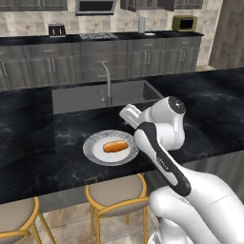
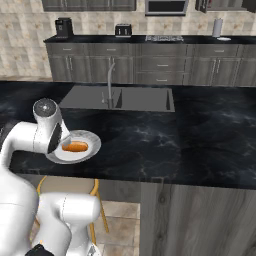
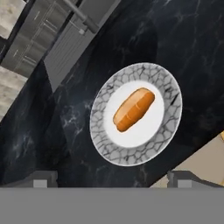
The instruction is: Move the hot dog bun to the plate on the dining table and place the condiment next to that plate. Then navigate to the fridge and take the sausage and place it on the plate as well.
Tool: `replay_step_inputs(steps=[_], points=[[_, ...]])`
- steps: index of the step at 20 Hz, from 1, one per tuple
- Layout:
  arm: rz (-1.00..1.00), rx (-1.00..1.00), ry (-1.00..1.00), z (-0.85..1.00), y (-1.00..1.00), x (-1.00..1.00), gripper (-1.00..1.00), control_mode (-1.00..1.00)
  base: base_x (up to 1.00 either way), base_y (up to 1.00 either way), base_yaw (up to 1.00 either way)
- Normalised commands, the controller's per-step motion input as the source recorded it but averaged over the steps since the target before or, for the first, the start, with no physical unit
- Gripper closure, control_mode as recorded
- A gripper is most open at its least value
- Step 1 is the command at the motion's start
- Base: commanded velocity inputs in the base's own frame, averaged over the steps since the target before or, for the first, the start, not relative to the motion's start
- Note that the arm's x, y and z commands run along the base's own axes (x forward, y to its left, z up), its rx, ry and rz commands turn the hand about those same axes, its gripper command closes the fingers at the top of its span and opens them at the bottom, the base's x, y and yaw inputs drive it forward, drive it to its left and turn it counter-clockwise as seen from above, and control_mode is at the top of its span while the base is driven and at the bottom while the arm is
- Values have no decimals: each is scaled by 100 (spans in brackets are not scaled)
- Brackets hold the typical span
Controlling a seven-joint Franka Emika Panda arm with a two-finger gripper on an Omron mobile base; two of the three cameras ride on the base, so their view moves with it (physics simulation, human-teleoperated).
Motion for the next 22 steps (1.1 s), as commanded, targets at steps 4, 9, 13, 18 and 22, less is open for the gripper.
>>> replay_step_inputs(steps=[4, 9, 13, 18, 22], points=[[22, -10, -5, 56, -31, -77, -100, -100, 0, 0, 0], [17, -16, -3, 71, -17, -70, -100, -100, 0, 0, 0], [16, -20, -4, 63, -23, -75, -100, -100, 0, 0, 0], [8, -19, -7, 49, -33, -77, -100, -100, 0, 0, 0], [3, -18, -9, 28, -40, -72, -100, -100, 0, 0, 0]])
